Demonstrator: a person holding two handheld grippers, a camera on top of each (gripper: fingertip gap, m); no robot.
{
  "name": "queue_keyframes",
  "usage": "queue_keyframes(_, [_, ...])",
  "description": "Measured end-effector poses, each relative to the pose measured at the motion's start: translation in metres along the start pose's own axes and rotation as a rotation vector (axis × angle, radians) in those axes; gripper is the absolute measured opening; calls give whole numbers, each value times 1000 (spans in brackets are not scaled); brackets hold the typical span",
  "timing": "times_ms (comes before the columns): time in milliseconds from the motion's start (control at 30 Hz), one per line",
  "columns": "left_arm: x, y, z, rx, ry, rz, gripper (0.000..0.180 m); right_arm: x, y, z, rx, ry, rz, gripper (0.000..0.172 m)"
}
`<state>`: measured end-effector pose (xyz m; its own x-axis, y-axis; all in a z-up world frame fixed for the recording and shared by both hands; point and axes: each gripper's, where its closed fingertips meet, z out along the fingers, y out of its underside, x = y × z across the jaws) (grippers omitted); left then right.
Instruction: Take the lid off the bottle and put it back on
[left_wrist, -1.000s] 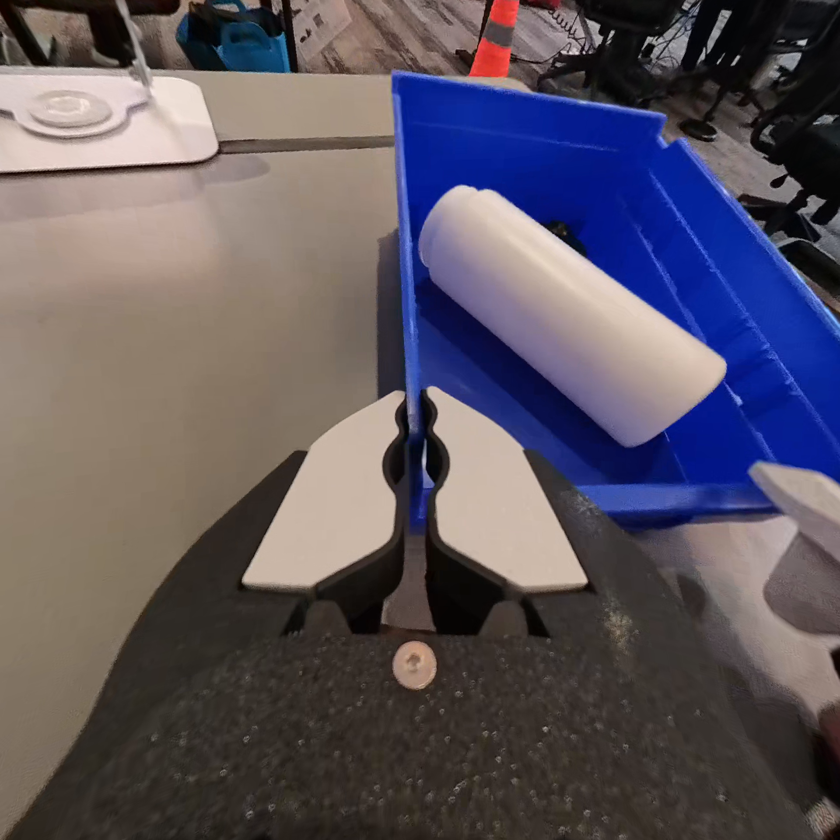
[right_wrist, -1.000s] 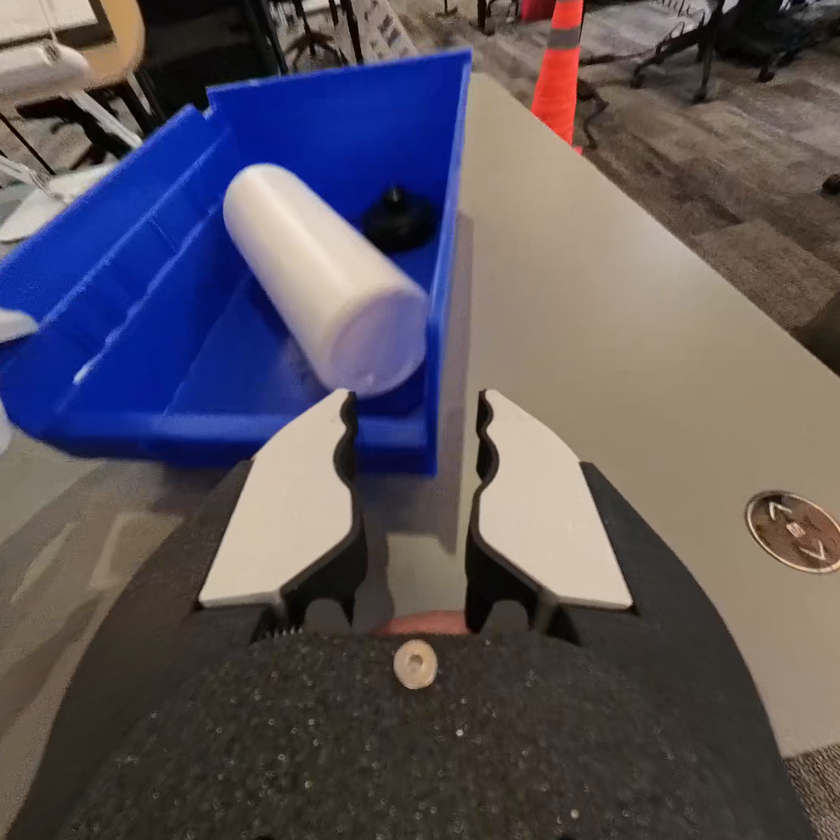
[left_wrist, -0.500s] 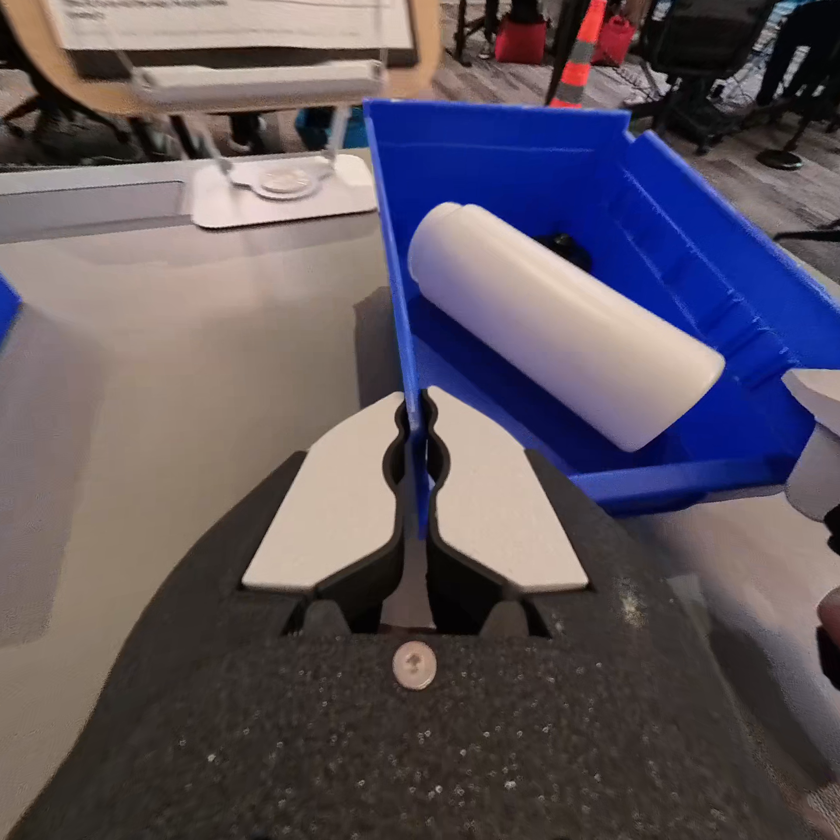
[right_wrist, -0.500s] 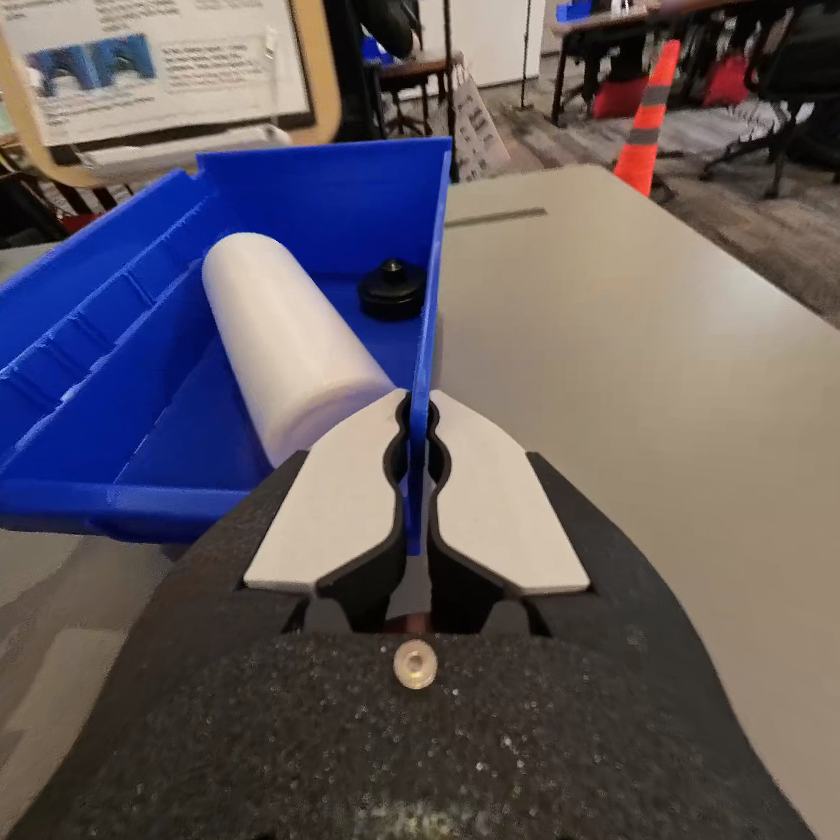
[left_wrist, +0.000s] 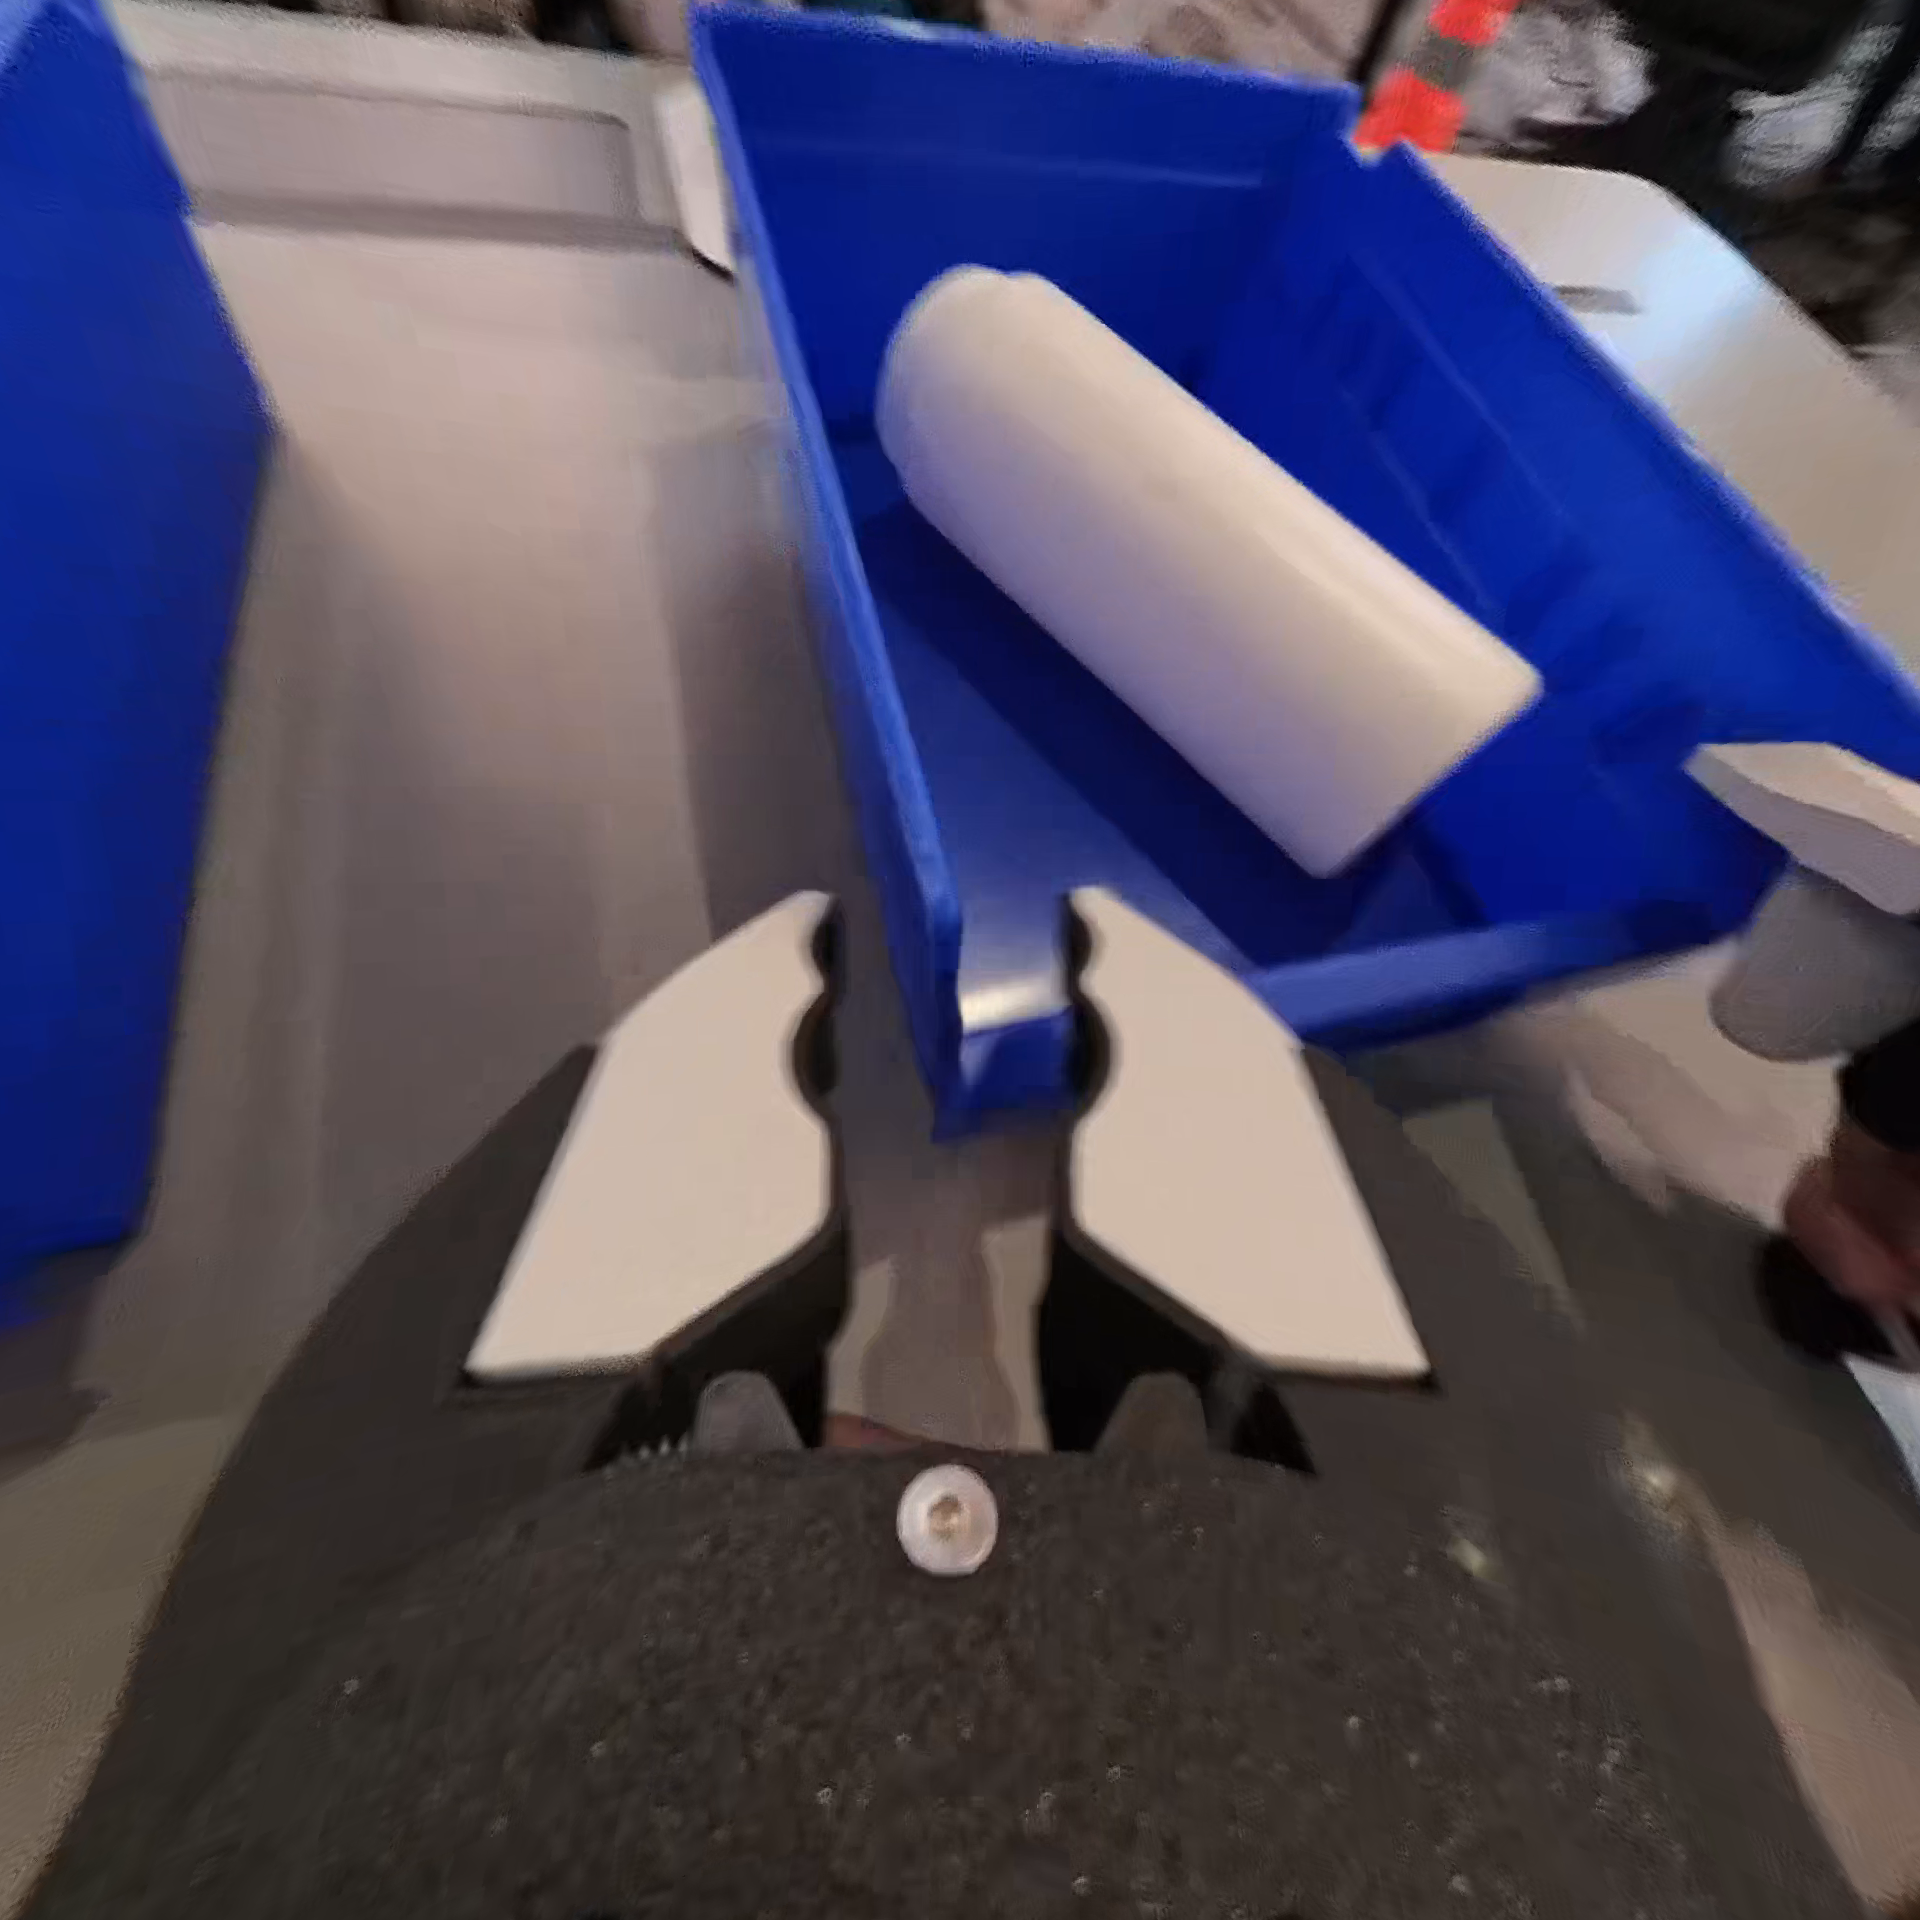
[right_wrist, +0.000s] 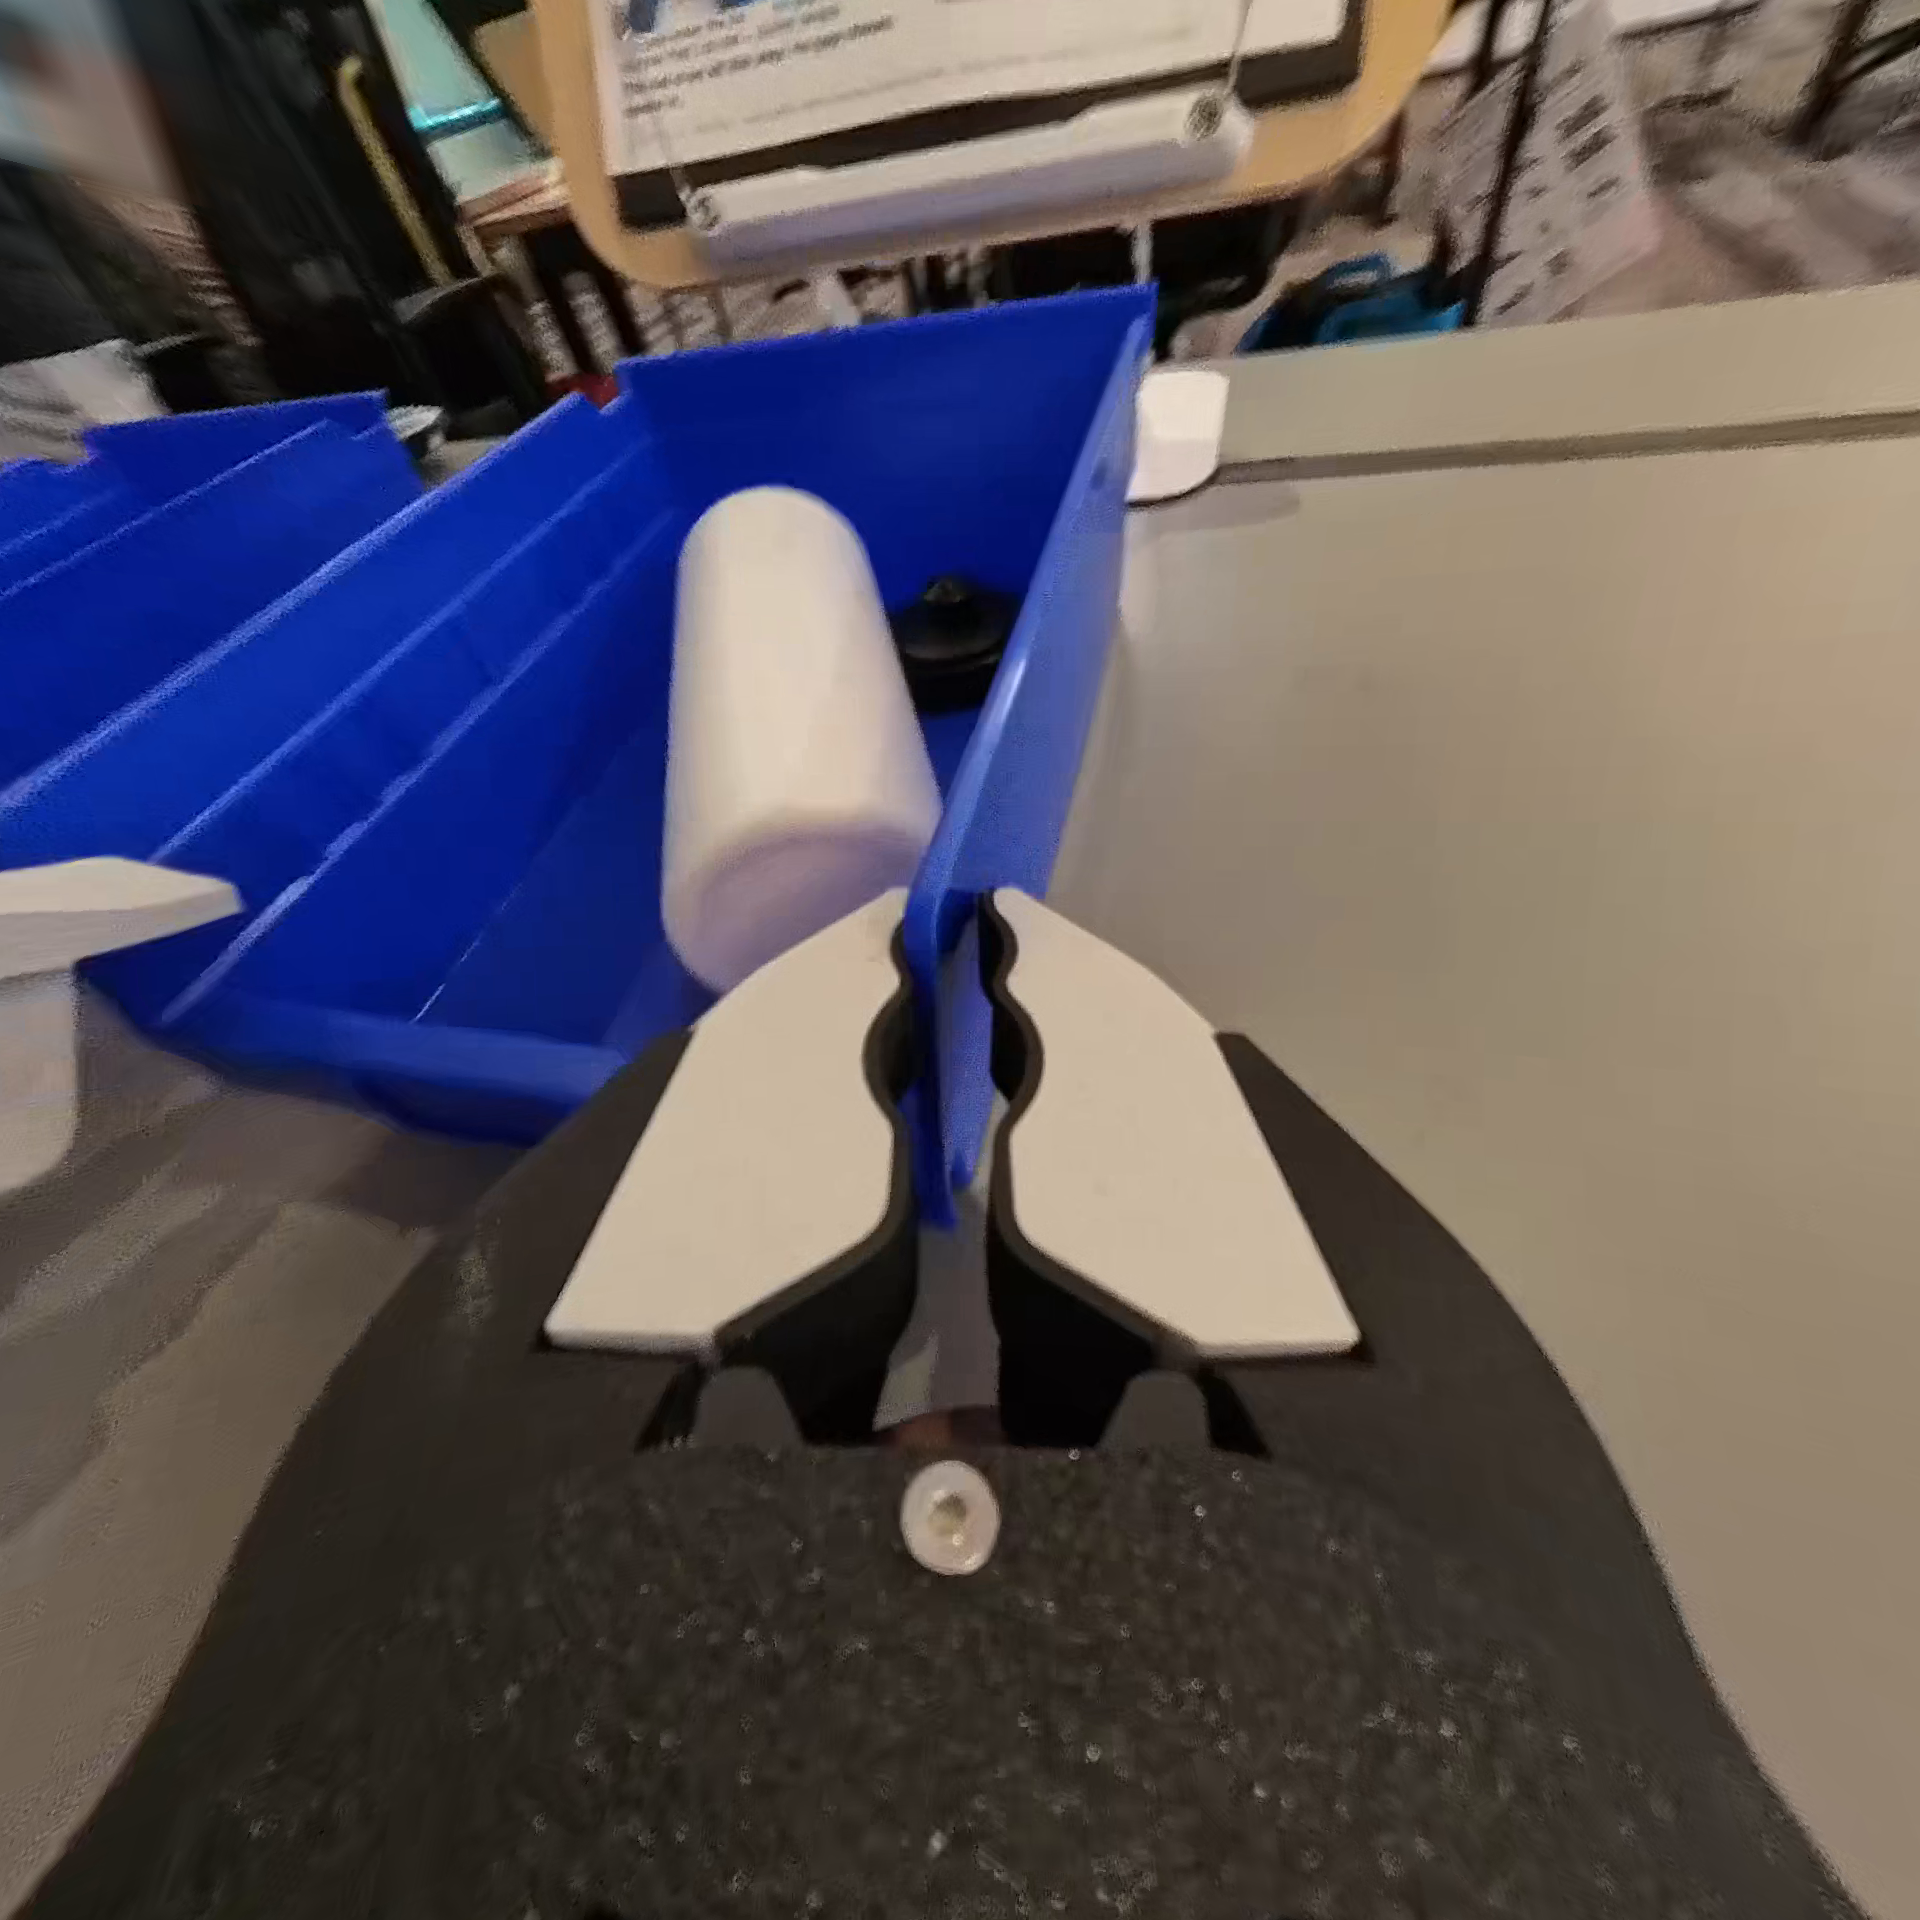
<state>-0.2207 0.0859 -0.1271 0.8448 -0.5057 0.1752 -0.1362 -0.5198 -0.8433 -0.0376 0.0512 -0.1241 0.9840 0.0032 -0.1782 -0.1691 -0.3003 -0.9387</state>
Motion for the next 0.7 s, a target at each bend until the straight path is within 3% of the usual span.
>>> queue_keyframes(33, [-1, 3, -9, -9, 50, -9, 61, -2, 4, -6, -29, -43, 6, 17])
queue_keyframes(67, [-4, 2, -21, 0, 90, -15, 69, -3, 8, -15, -49, -92, 2, 30])
queue_keyframes(167, [-18, -13, -77, 127, 157, -11, 68, -4, 12, -49, -26, -207, 1, 35])
queue_keyframes(233, [-40, -20, -111, 162, 148, -1, 59, -24, 7, -75, 29, -391, 45, 46])
queue_keyframes(300, [-84, -33, -136, 163, 63, -2, 65, -42, 0, -98, 88, -533, 103, 50])
queue_keyframes(400, [-185, -58, -164, 187, -225, 56, 68, -52, 2, -111, 114, -547, 58, 49])
queue_keyframes(500, [-278, -64, -166, 124, -426, 64, 76, -61, 8, -111, 113, -533, -53, 48])
queue_keyframes(633, [-322, -52, -121, 28, -306, -57, 89, -79, 14, -114, 103, -584, -81, 46])
queue_keyframes(700, [-326, -51, -101, 33, -268, -65, 82, -86, 19, -116, 94, -601, -101, 44])
